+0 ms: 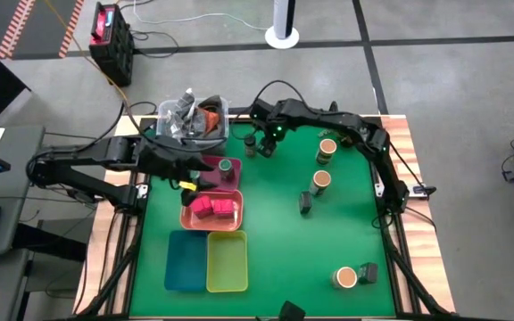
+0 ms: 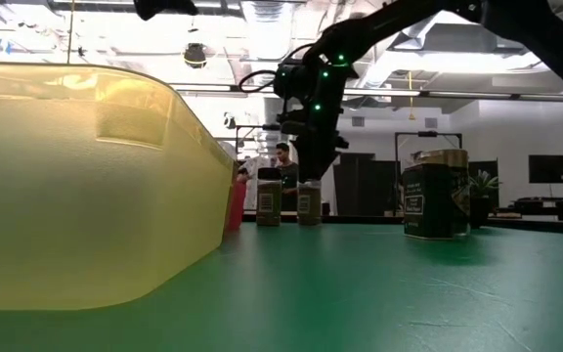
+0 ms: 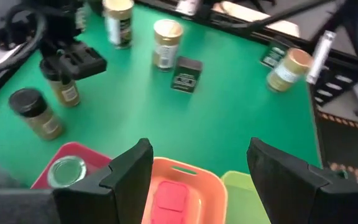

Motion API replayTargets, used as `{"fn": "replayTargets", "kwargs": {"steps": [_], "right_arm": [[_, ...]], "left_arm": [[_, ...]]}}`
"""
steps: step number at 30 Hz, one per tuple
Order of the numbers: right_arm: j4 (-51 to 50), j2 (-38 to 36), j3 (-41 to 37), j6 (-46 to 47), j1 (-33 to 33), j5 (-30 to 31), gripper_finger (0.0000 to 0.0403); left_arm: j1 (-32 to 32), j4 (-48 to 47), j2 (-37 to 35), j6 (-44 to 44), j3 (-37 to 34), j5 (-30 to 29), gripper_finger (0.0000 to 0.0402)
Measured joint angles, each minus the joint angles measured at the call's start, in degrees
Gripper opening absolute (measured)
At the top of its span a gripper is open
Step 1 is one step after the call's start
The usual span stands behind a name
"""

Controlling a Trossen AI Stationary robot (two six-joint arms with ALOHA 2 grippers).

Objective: Sort spices by type
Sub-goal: Put the right black seasoning bottle into the blue bin

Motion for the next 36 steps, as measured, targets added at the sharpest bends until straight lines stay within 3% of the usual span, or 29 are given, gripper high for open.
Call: {"fn": "replayTargets", "kwargs": {"steps": [7, 11, 21, 26, 36], "right_arm": [[-7.74, -2.25, -0.09, 0.68, 3.26, -0.20, 0.0233], [-9.49, -4.72, -0.07, 2.25, 5.94, -0.17, 0.0230], [-6.18, -12.41, -0.04, 10.15, 14.97, -0.15, 0.0233], [-1.78, -14.22, -0.02, 12.83, 20.33, -0.17, 0.0233], [5.57, -14.58, 0.00, 12.42, 25.70, -0.16, 0.0234]], "left_arm": [[0.37, 0.25, -0.64, 6.61, -0.64, 1.36, 0.0249], [1.07, 4.27, -0.64, 8.31, -3.79, -1.69, 0.0249], [1.18, 14.96, 0.72, -0.72, -14.20, -5.98, 0.0249], [1.20, 18.25, 1.83, -0.11, -16.83, -8.45, 0.0250], [1.18, 28.38, 5.59, 4.38, -17.18, 0.63, 0.0250]]}}
